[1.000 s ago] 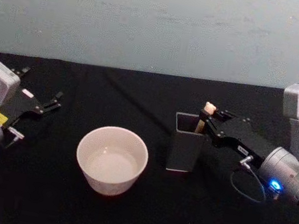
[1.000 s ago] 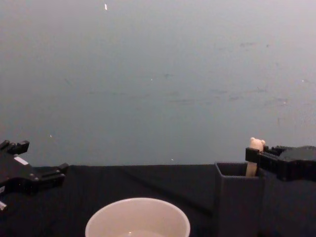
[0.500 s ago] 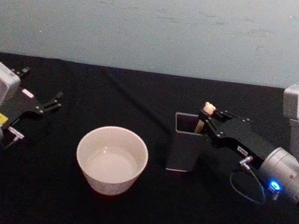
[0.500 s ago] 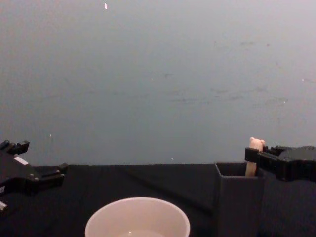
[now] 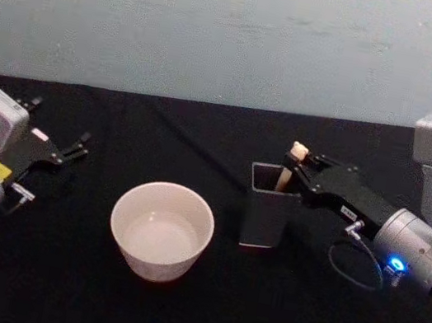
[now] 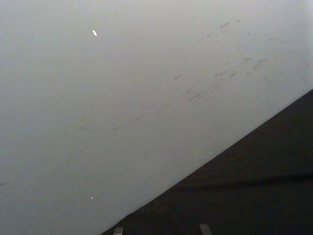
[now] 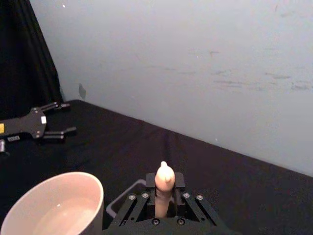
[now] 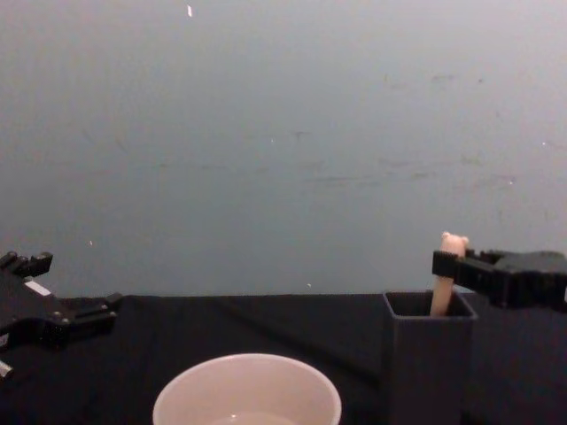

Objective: Pick up the stirring spoon with one hand, stir inside the cup, then place it back in its original position.

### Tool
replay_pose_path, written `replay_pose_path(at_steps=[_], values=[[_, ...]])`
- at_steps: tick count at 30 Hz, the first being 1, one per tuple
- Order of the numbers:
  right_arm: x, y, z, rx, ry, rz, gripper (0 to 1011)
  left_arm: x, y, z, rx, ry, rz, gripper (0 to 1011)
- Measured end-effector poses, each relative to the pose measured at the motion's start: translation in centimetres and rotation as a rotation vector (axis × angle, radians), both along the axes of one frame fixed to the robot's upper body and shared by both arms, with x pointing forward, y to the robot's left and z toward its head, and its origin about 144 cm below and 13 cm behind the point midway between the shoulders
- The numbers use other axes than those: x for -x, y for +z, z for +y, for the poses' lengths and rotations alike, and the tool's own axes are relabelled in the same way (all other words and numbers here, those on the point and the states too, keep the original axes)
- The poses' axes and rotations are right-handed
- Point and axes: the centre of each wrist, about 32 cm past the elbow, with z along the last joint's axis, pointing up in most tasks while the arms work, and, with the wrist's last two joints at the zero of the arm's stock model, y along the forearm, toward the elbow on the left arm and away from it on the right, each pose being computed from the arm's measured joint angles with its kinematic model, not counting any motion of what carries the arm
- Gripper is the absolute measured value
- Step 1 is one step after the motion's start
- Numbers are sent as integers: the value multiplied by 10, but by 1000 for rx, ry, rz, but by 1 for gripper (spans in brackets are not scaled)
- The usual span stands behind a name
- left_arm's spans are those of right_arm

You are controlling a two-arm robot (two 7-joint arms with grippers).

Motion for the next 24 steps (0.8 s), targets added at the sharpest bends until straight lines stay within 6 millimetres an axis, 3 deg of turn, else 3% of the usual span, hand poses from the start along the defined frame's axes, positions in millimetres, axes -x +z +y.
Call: replay_pose_path(at_steps=[11, 24], values=[[0, 13, -1, -45, -14, -5, 214, 0, 0, 0, 0, 0, 0, 1001], [1, 42, -6, -131, -14, 16, 213, 0, 0, 0, 0, 0, 0, 1001]])
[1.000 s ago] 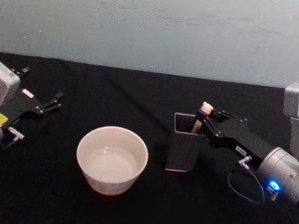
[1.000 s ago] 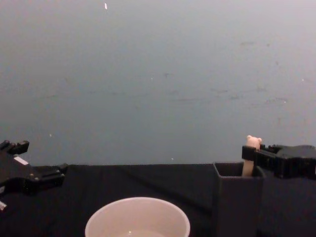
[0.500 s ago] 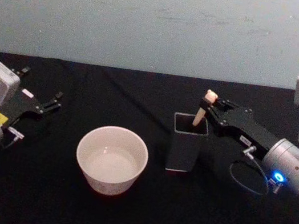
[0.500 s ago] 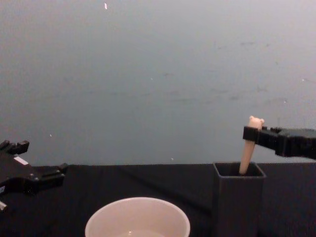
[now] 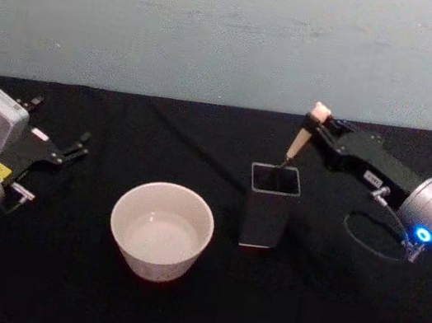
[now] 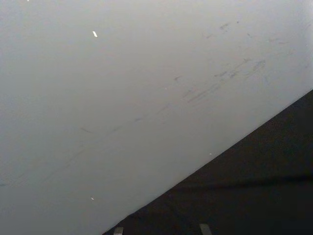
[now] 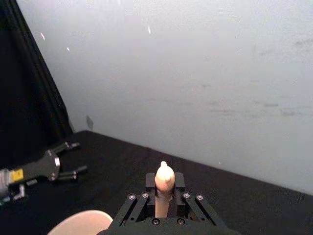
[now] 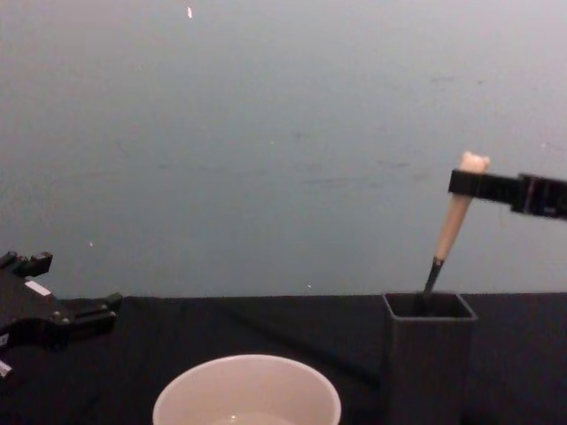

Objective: Pick up the stirring spoon with one hand, stir inside the cup, then place it back in its original position.

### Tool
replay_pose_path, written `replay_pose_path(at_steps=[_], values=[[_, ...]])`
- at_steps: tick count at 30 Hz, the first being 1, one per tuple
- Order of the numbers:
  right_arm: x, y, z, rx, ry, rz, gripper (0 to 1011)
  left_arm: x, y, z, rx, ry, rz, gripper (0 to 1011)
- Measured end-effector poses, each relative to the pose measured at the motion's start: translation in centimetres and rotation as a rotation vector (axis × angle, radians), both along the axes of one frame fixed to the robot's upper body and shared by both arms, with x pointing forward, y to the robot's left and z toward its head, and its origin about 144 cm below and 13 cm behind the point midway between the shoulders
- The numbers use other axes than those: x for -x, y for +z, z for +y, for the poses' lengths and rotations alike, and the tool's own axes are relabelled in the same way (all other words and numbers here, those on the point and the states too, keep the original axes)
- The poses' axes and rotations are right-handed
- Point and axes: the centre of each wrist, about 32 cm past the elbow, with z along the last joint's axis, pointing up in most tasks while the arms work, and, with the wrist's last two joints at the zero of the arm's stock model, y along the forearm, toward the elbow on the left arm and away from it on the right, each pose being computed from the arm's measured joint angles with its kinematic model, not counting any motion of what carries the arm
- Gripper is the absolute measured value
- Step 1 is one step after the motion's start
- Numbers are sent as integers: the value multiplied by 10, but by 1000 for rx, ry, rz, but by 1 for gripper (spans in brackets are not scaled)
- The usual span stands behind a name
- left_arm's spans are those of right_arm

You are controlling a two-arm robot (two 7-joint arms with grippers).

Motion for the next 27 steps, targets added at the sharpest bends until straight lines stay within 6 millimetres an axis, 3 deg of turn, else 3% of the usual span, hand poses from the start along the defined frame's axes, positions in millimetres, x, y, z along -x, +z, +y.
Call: replay_pose_path(at_steps=[15, 27], values=[[-3, 26, 5, -79, 12, -65, 213, 0, 0, 0, 0, 0, 0, 1002], [-6, 28, 26, -103, 81, -61, 213, 0, 0, 0, 0, 0, 0, 1001]])
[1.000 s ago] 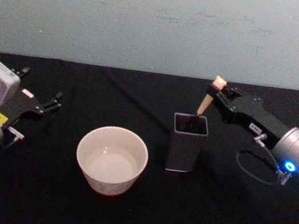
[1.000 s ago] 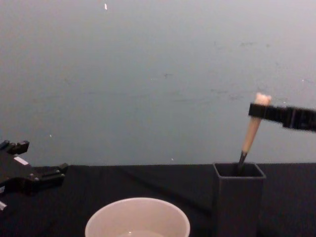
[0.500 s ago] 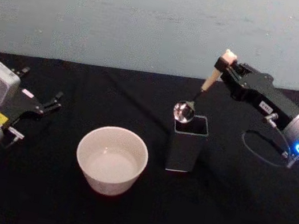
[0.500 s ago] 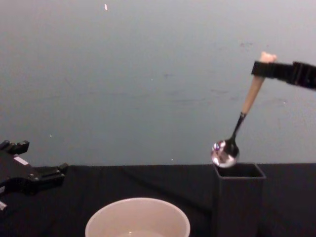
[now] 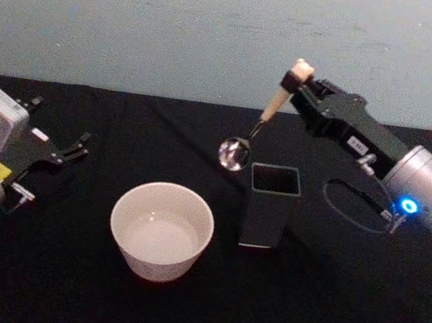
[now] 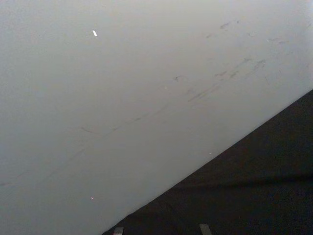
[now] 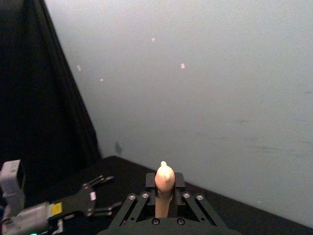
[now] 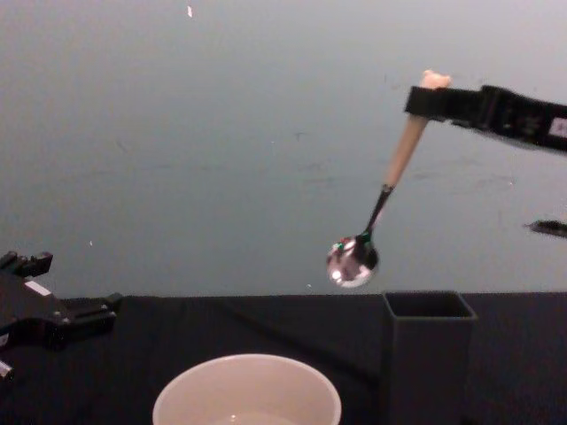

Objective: Pick up the stirring spoon with one hand, stir inside the cup, then place it back in its original position.

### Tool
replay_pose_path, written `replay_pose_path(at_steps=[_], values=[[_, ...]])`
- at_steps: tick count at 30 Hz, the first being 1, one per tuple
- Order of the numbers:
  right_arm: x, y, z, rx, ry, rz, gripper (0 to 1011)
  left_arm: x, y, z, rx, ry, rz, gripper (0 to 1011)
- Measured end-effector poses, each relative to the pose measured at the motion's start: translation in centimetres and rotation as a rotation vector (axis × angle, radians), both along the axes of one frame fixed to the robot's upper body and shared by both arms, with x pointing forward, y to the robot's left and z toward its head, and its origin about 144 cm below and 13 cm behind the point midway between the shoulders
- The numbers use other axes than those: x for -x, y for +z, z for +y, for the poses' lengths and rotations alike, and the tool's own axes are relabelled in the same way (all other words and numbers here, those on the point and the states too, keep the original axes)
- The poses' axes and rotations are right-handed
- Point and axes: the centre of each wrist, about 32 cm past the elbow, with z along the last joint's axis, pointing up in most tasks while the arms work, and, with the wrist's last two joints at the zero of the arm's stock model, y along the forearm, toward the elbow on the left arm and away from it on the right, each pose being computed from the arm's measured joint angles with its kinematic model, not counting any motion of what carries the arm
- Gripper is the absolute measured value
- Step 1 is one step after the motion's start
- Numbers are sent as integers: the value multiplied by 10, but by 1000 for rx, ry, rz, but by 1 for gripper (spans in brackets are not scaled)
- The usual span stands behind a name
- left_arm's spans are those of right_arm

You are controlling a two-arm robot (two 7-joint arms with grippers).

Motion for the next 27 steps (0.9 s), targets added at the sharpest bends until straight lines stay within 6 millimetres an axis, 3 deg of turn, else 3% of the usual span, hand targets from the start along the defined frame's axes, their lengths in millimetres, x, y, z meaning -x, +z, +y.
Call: replay_pose_path(at_steps=[16, 27], values=[[2, -22, 33, 63, 159, 56, 213, 0, 0, 0, 0, 0, 0, 1001], [2, -38, 43, 133, 212, 70, 214, 0, 0, 0, 0, 0, 0, 1001]])
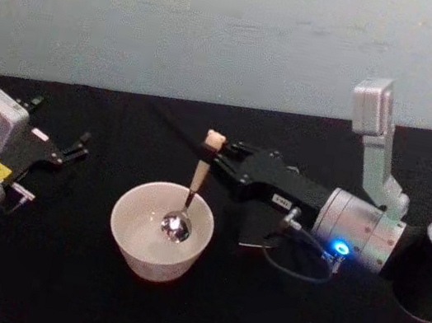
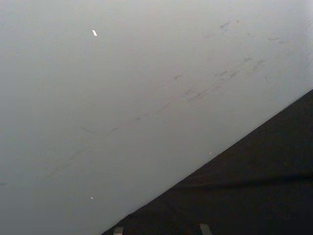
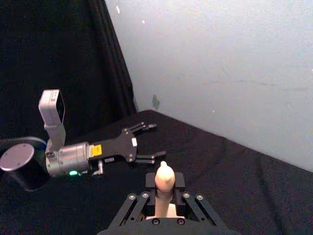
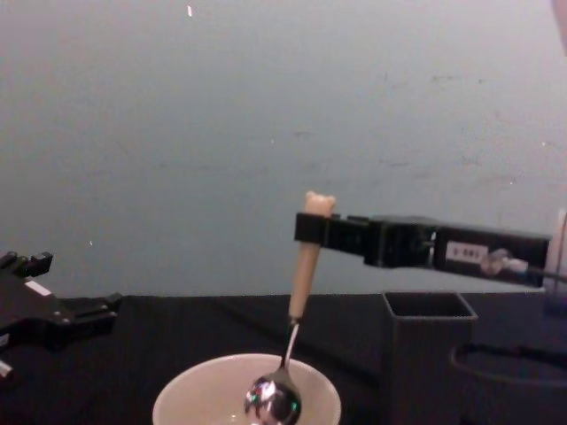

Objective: Pick up the stirring spoon with one hand, stir inside the cup, then place it back in its original position.

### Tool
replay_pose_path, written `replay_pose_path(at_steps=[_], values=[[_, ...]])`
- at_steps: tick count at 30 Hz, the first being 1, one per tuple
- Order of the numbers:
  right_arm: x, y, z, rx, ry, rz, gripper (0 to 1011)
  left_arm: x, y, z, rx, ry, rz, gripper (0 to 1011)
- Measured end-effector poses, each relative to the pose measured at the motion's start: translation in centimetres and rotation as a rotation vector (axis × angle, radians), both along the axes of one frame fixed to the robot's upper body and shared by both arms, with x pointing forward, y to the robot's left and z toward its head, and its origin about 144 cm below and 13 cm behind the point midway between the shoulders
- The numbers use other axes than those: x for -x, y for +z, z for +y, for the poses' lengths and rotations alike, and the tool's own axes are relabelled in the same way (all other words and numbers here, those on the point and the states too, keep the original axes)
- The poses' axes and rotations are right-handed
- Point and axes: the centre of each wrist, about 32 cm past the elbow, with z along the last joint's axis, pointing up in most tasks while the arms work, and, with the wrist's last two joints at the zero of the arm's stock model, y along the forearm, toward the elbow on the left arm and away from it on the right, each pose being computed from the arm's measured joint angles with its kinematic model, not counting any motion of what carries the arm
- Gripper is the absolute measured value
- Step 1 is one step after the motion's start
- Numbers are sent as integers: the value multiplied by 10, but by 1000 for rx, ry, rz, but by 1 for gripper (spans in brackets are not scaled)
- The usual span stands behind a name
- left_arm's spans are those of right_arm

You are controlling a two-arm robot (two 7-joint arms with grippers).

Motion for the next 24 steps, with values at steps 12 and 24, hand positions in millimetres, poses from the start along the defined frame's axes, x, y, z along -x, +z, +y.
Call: replay_pose_path(at_steps=[12, 24], values=[[-2, -12, 13, 50, 45, -1, 213, 0, 0, 0, 0, 0, 0, 1001], [-3, -19, 27, 83, 75, -18, 213, 0, 0, 0, 0, 0, 0, 1001]])
